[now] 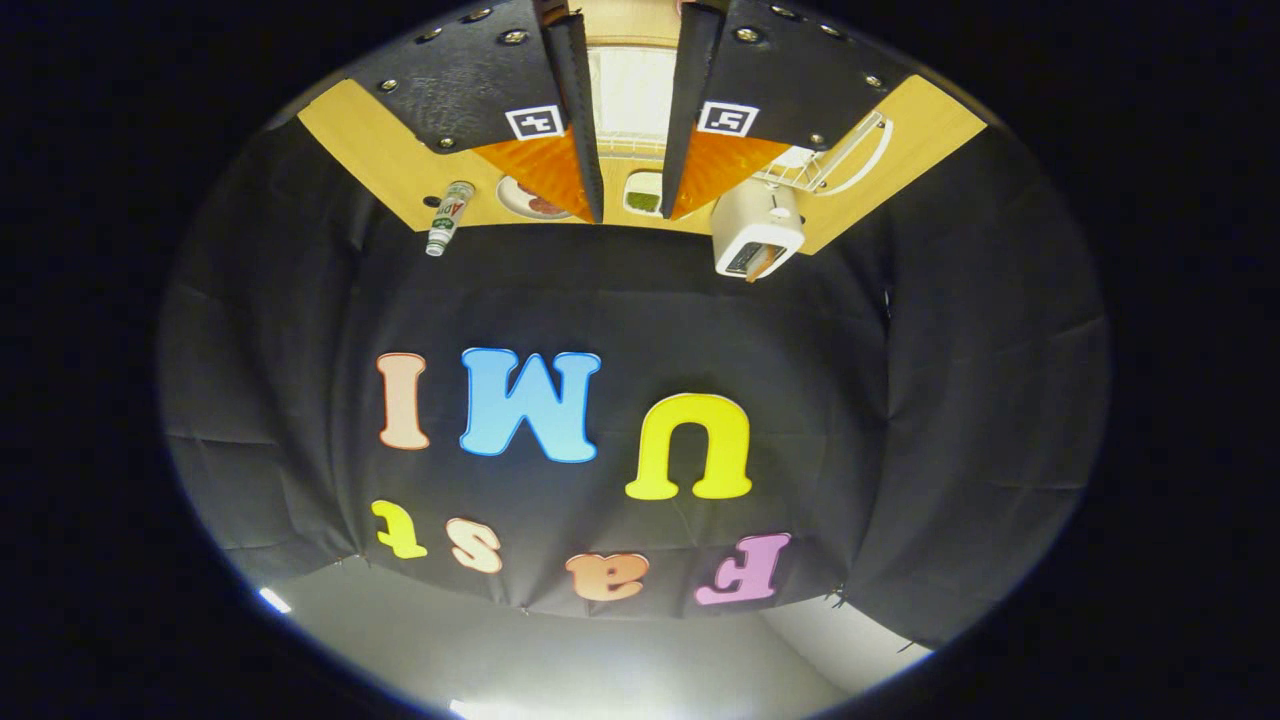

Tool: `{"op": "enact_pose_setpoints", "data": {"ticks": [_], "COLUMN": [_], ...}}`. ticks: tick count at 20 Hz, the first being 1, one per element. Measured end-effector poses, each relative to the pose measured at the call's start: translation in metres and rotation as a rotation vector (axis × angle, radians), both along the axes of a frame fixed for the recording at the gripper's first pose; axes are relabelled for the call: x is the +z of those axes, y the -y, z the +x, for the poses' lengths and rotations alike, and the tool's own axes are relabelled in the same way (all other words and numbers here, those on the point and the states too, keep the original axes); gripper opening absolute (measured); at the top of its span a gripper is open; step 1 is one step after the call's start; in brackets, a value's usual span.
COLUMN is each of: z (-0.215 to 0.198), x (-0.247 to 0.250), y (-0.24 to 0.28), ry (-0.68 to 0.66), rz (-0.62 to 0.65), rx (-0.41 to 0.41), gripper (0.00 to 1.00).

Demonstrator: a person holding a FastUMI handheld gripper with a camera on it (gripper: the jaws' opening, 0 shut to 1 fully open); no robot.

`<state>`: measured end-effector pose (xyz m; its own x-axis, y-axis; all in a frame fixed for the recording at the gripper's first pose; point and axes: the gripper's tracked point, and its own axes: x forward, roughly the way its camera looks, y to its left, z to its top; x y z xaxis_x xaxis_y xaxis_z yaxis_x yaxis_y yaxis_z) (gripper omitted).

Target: Take the plate from the dish rack, then take the spoon from the basket and place it into the plate.

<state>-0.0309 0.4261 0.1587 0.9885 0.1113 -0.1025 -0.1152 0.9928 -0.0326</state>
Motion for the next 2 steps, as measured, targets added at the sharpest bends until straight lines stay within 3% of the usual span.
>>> {"op": "enact_pose_setpoints", "data": {"ticks": [2], "z": [0.0096], "x": [0.0089], "y": [0.0184], "ry": [0.006], "rz": [0.011], "rx": [-0.030], "gripper": [0.35]}}
